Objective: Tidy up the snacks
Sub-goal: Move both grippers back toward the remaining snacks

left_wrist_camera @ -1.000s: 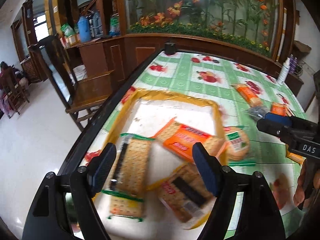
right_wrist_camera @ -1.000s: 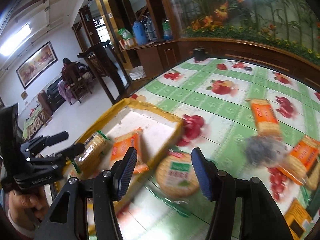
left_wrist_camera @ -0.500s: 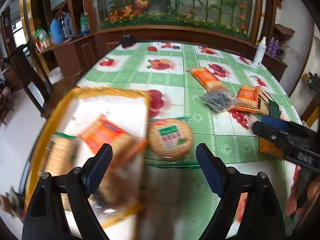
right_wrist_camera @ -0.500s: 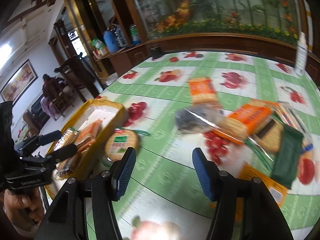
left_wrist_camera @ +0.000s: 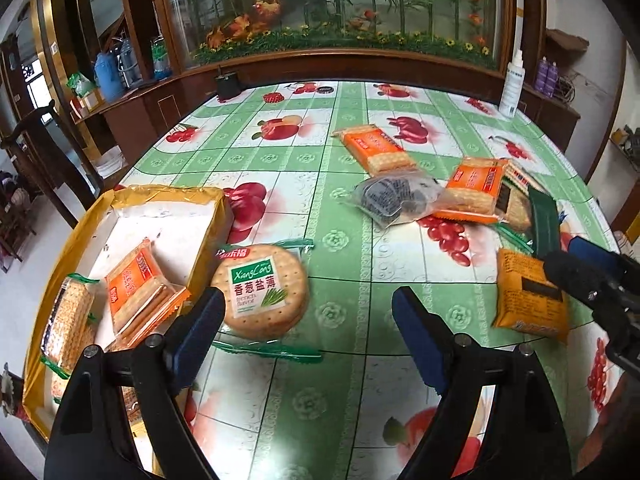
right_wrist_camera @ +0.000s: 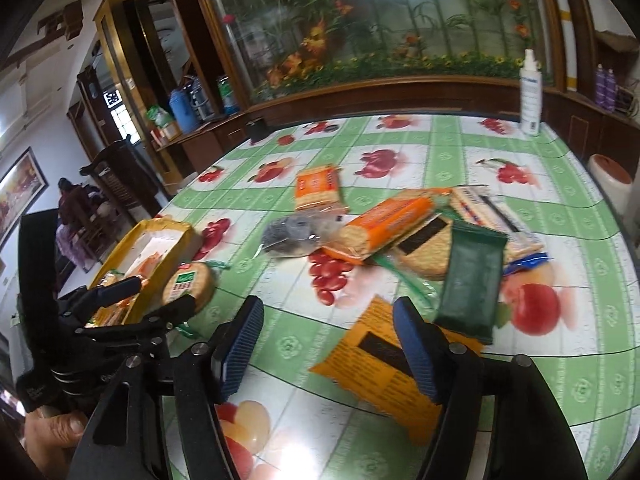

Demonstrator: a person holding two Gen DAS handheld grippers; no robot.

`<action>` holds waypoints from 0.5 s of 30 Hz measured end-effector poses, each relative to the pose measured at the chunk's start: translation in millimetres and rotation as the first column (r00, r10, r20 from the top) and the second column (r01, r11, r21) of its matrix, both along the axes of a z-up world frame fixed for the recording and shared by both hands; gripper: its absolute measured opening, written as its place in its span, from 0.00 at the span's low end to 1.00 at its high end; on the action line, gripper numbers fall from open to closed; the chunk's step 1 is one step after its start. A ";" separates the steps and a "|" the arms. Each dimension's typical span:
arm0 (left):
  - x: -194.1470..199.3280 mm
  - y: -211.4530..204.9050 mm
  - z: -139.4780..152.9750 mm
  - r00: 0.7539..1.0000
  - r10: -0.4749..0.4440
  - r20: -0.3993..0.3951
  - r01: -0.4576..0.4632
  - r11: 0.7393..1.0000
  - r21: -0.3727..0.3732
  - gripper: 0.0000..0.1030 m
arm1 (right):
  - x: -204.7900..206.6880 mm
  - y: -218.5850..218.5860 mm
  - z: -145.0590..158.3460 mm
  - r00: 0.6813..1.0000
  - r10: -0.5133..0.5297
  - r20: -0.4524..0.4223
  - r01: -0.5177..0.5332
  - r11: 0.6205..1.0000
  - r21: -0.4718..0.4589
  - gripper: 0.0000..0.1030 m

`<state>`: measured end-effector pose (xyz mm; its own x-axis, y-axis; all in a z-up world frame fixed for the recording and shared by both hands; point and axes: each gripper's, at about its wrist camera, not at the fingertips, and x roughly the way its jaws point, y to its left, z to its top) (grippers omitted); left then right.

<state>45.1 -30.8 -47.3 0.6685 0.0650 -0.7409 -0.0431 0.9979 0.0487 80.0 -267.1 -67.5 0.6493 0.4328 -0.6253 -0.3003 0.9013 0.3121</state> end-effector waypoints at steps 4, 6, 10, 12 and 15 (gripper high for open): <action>1.3 -1.9 -2.3 1.000 -0.027 0.001 0.027 0.999 -0.047 0.84 | -0.4 0.5 -1.5 1.000 -0.009 0.006 0.009 1.000 -0.009 0.69; 2.3 -3.5 -3.8 0.999 -0.047 -0.003 0.047 0.997 -0.065 0.84 | -0.3 2.5 -1.6 1.000 -0.010 0.010 0.010 1.000 -0.017 0.69; 6.9 -2.9 -7.6 0.999 -0.045 -0.009 0.044 0.997 -0.056 0.84 | -4.4 0.2 -1.5 1.000 -0.010 0.018 0.011 1.000 -0.025 0.70; 11.6 1.9 -11.1 0.999 -0.034 -0.023 0.032 0.998 -0.057 0.84 | -7.0 -4.7 -2.1 1.000 -0.017 0.021 0.017 0.999 -0.035 0.72; 17.6 9.1 -15.4 0.999 -0.024 -0.035 0.021 0.996 -0.083 0.84 | -7.8 -15.7 -4.8 0.999 -0.031 0.019 0.032 0.999 -0.037 0.74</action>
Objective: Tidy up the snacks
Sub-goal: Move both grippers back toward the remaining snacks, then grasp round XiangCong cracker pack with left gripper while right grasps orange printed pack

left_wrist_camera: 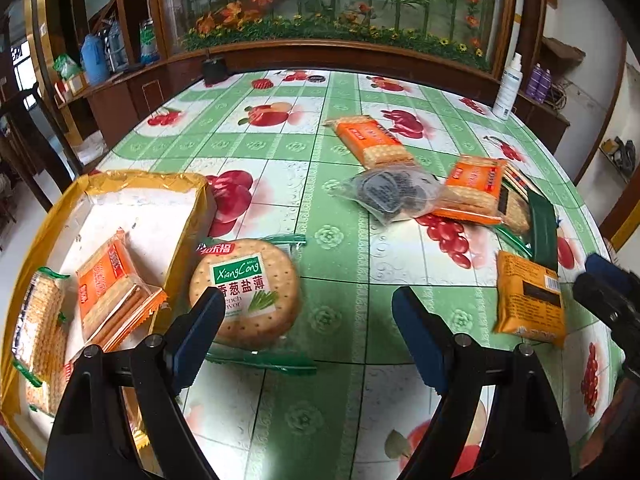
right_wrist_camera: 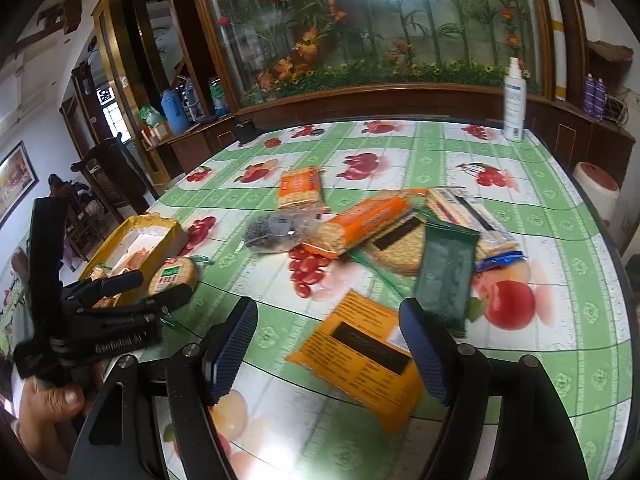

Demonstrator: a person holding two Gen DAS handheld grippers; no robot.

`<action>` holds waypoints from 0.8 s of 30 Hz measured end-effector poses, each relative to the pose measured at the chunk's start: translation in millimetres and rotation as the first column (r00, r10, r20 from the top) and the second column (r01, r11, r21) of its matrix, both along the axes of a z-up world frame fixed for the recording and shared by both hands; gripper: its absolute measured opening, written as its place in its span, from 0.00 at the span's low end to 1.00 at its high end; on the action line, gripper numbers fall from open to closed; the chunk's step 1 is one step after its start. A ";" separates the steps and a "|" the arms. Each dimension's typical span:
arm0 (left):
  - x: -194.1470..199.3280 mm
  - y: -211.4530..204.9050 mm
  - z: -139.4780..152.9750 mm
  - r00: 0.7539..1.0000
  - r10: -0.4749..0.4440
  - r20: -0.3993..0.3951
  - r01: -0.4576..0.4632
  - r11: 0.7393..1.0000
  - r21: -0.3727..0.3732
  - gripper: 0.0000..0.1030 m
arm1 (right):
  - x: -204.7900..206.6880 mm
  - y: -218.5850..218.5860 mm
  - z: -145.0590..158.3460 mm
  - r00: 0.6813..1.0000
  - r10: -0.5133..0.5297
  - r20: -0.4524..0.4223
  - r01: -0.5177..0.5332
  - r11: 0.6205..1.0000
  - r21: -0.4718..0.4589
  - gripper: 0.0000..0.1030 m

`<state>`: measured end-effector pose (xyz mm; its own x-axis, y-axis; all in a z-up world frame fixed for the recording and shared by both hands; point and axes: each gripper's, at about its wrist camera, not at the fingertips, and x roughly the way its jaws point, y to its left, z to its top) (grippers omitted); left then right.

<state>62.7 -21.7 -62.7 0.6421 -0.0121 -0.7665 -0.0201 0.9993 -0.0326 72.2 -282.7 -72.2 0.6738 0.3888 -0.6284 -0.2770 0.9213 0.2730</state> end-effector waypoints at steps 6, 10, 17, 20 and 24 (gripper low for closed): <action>12.4 2.7 -9.9 0.999 0.017 -0.028 -0.017 1.000 0.009 0.84 | 0.5 -15.7 -10.4 0.999 0.006 -0.035 -0.006 1.000 0.002 0.74; 20.1 4.3 -15.9 0.999 0.020 -0.049 -0.020 1.000 0.007 0.83 | 1.8 -10.4 -17.7 0.996 0.075 -0.058 -0.076 0.997 -0.018 0.74; 30.7 3.4 -21.6 0.998 0.023 -0.063 -0.020 0.999 0.049 0.85 | 14.9 8.9 -33.5 0.985 0.151 -0.081 -0.161 0.977 -0.137 0.83; 33.1 3.1 -22.6 0.997 0.016 -0.069 -0.013 0.999 0.042 0.91 | 25.6 15.0 -37.3 0.976 0.196 -0.090 -0.209 0.964 -0.167 0.85; 35.7 -4.0 -25.2 0.997 -0.010 -0.077 0.014 0.999 0.051 1.00 | 37.1 21.4 -41.8 0.961 0.253 -0.110 -0.270 0.946 -0.182 0.95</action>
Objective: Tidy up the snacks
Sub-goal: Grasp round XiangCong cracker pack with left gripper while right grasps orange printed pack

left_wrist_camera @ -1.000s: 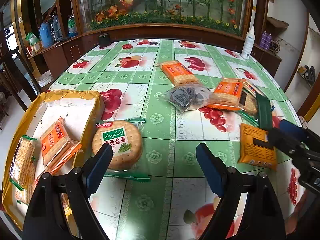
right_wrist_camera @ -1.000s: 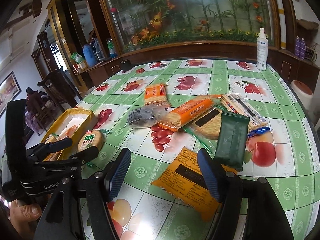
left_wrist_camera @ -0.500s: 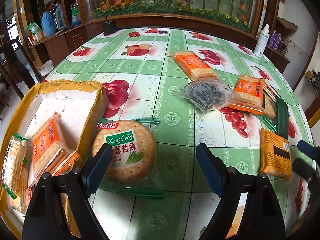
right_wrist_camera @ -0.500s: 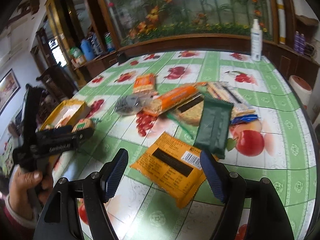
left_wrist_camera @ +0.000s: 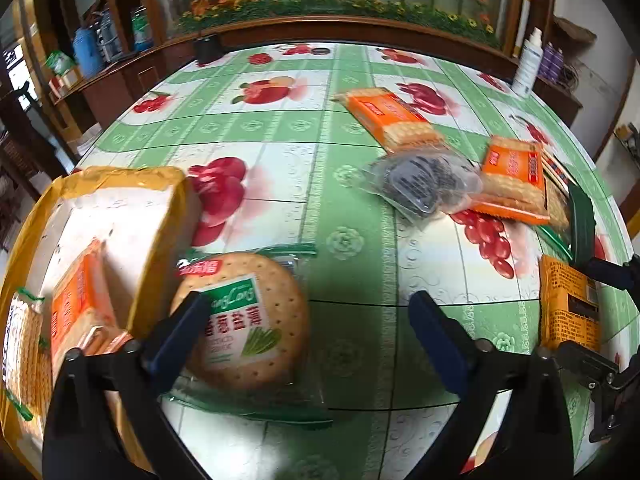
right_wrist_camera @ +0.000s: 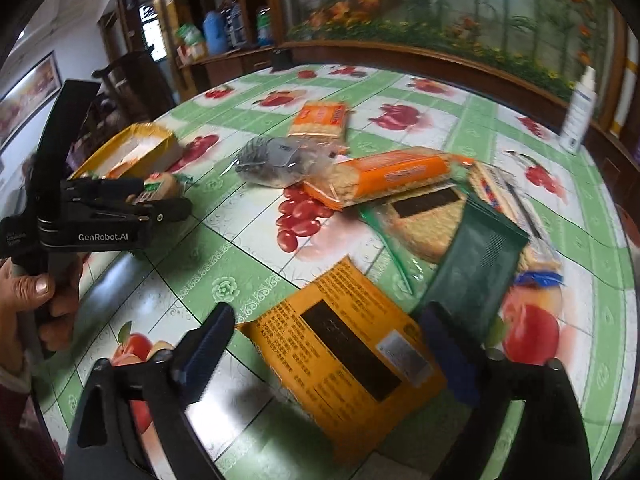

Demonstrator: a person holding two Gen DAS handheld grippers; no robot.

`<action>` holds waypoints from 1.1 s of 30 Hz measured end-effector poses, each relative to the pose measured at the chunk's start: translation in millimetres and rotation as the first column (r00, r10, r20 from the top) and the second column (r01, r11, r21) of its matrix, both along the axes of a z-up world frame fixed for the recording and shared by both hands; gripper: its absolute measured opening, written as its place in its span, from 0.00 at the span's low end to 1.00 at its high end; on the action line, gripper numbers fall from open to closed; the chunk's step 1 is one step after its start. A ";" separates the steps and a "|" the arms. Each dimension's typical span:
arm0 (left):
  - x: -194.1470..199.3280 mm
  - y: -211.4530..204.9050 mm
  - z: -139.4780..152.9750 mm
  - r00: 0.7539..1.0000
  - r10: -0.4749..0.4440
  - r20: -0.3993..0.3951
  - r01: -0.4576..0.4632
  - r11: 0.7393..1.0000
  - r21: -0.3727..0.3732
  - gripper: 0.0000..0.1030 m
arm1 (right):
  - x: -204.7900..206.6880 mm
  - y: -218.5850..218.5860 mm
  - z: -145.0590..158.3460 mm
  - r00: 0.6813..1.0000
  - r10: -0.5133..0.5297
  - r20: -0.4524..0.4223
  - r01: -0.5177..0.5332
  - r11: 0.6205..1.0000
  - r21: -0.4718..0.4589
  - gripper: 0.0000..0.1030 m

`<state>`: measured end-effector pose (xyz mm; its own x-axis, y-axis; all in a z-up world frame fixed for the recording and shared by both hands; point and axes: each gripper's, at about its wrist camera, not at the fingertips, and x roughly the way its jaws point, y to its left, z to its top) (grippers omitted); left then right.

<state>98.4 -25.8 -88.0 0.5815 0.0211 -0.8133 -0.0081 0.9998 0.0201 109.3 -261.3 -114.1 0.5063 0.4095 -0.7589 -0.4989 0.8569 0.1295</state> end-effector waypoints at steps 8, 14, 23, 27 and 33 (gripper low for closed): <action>-3.6 -26.4 0.0 0.994 -0.111 0.003 0.111 0.993 0.035 1.00 | -19.0 15.2 -10.6 0.994 0.093 -0.050 -0.095 0.995 -0.031 0.95; 1.9 -8.4 0.7 0.999 -0.044 0.001 0.043 0.999 0.028 1.00 | -20.1 23.3 -15.6 0.996 0.075 -0.040 -0.078 0.993 -0.092 0.94; 11.7 -12.9 -6.0 0.996 -0.089 -0.003 0.089 0.995 0.045 0.95 | -16.8 25.5 -15.3 0.999 0.024 -0.023 -0.026 0.996 -0.091 0.86; 6.1 -15.8 -1.2 0.993 -0.112 0.025 0.110 0.993 0.049 0.72 | -13.3 14.7 -11.2 0.999 -0.041 -0.031 0.040 0.999 -0.037 0.71; -2.9 -6.1 5.2 0.993 -0.109 0.044 0.110 0.993 -0.031 0.70 | -14.0 4.4 -8.8 0.996 -0.068 -0.058 0.071 0.996 0.051 0.71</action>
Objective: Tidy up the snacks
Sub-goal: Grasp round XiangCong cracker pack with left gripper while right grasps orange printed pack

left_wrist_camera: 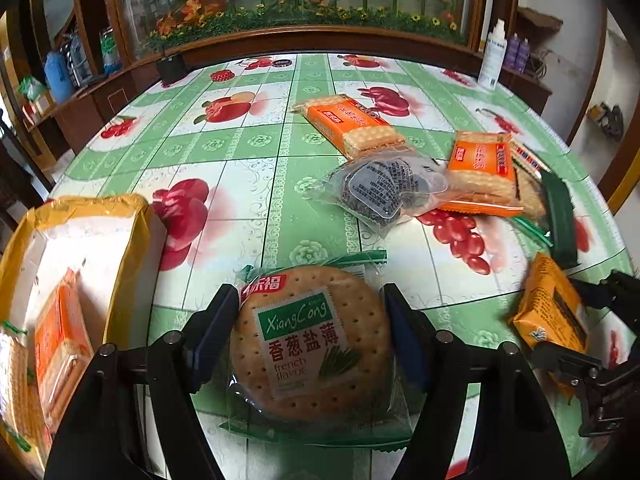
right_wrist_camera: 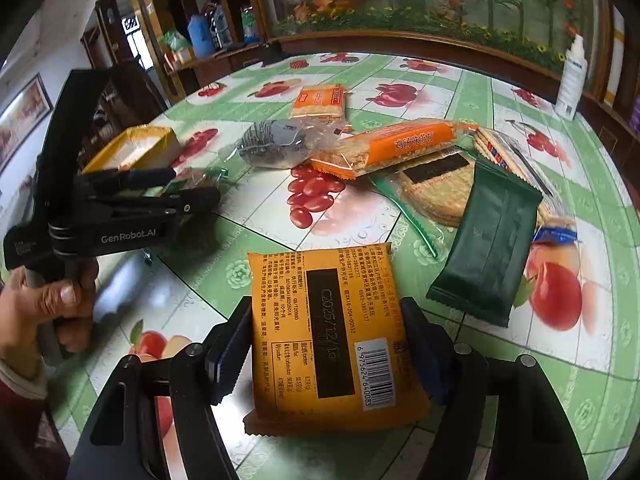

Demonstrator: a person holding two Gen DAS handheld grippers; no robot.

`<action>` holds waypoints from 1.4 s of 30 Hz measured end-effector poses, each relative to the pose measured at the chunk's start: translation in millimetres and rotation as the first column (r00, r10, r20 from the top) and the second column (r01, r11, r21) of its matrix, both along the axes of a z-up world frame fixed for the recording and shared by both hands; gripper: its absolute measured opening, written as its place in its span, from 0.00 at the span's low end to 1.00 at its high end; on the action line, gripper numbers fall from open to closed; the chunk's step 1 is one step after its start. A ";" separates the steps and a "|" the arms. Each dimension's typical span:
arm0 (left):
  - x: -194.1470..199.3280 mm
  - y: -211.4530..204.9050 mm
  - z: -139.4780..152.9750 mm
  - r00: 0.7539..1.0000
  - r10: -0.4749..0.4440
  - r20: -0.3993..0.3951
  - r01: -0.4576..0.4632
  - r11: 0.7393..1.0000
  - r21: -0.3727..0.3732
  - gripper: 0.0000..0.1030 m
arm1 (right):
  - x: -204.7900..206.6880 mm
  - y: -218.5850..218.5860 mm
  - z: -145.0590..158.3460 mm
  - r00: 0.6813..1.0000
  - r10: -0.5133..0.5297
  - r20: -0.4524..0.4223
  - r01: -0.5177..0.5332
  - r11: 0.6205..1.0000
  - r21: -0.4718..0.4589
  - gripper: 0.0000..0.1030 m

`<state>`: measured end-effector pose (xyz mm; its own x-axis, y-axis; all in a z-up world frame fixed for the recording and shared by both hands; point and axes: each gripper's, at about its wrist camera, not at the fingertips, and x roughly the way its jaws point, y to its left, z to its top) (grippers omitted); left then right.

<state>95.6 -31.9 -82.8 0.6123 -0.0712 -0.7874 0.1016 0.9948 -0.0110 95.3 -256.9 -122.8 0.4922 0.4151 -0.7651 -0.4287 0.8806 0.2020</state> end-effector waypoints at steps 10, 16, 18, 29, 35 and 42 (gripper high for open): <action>-23.1 11.4 22.9 0.998 0.020 0.063 -0.019 1.000 -0.004 0.67 | -9.7 4.9 18.9 0.999 0.001 0.044 -0.003 0.999 0.049 0.71; -34.5 30.1 35.9 0.994 0.052 0.093 -0.052 0.999 -0.009 0.40 | -13.4 23.6 30.4 0.997 0.030 0.067 -0.033 0.998 0.044 0.71; -39.2 39.0 41.4 0.991 0.073 0.114 -0.073 0.997 -0.003 0.40 | -15.0 30.8 34.5 0.997 0.040 0.073 -0.043 0.998 0.049 0.70; -43.3 71.1 39.2 0.991 0.109 0.080 -0.104 0.993 -0.054 0.33 | -15.2 78.3 53.8 0.987 0.112 0.113 -0.118 0.992 0.050 0.70; -34.5 40.3 23.6 0.996 0.072 0.053 -0.073 0.997 0.017 0.54 | -16.4 81.1 56.9 0.986 0.111 0.122 -0.118 0.992 0.051 0.70; -19.2 21.9 -1.5 0.994 0.105 0.021 -0.107 0.981 0.160 0.81 | -18.1 60.9 53.2 0.992 0.075 0.104 -0.083 0.994 0.068 0.70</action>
<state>76.4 -10.0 -84.3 0.6196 0.1213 -0.7755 -0.0050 0.9886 0.1506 77.2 -195.9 -69.6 0.5289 0.5083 -0.6796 -0.5178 0.8277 0.2161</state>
